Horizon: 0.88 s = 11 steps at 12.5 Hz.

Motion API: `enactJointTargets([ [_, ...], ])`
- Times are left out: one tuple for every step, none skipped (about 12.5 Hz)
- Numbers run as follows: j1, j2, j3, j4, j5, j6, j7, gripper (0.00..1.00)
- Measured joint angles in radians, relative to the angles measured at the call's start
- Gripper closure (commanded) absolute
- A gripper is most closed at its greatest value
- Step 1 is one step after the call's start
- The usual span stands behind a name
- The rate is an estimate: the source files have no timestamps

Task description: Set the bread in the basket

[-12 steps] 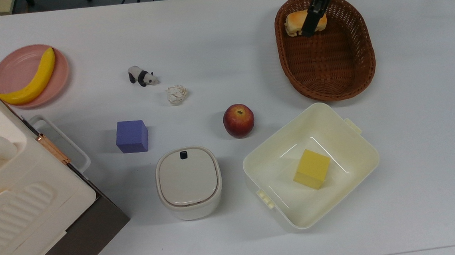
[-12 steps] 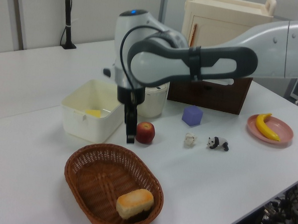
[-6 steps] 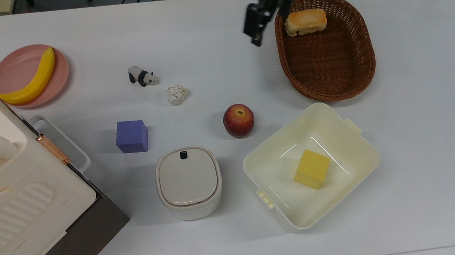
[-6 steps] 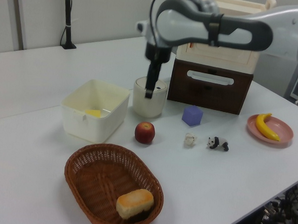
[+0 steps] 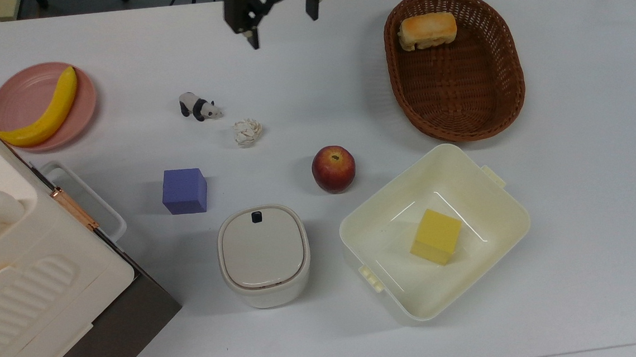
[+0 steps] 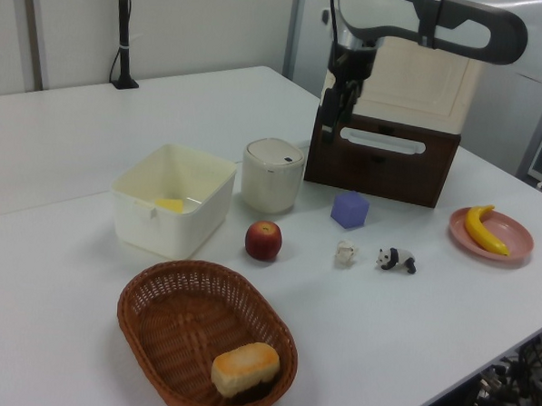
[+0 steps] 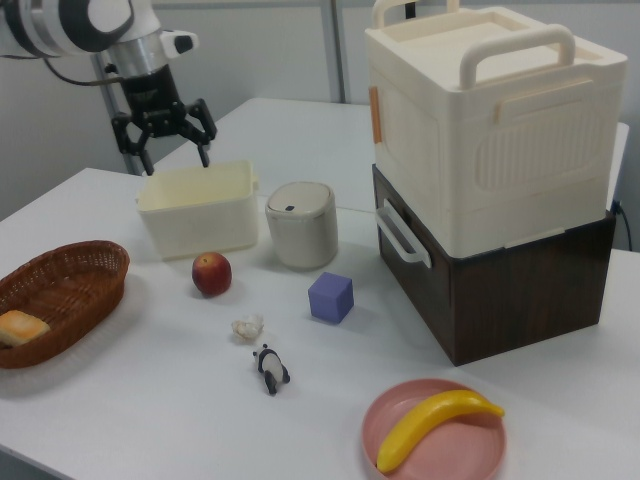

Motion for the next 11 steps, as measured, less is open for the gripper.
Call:
enactJointTargets([
  [-0.009,0.0,-0.011,0.0,0.0,0.0,0.078,0.0],
  [-0.016,0.001,-0.02,-0.001,0.0,-0.001,0.16,0.0],
  [-0.021,0.003,-0.031,-0.006,0.0,-0.003,0.249,0.0],
  [-0.023,0.003,-0.045,-0.009,0.0,-0.005,0.333,0.0],
  [-0.027,0.003,-0.058,-0.009,0.0,-0.006,0.398,0.0],
  [-0.041,0.002,-0.066,-0.009,0.001,-0.006,0.472,0.0],
  [-0.056,0.001,-0.068,-0.009,0.002,-0.006,0.549,0.0],
  [-0.065,-0.001,-0.068,-0.008,0.002,-0.006,0.605,0.0],
  [-0.067,-0.007,-0.068,-0.009,0.002,-0.006,0.621,0.0],
  [-0.067,-0.012,-0.068,-0.011,0.002,-0.006,0.618,0.0],
  [-0.067,-0.016,-0.068,-0.015,0.002,-0.006,0.603,0.0],
])
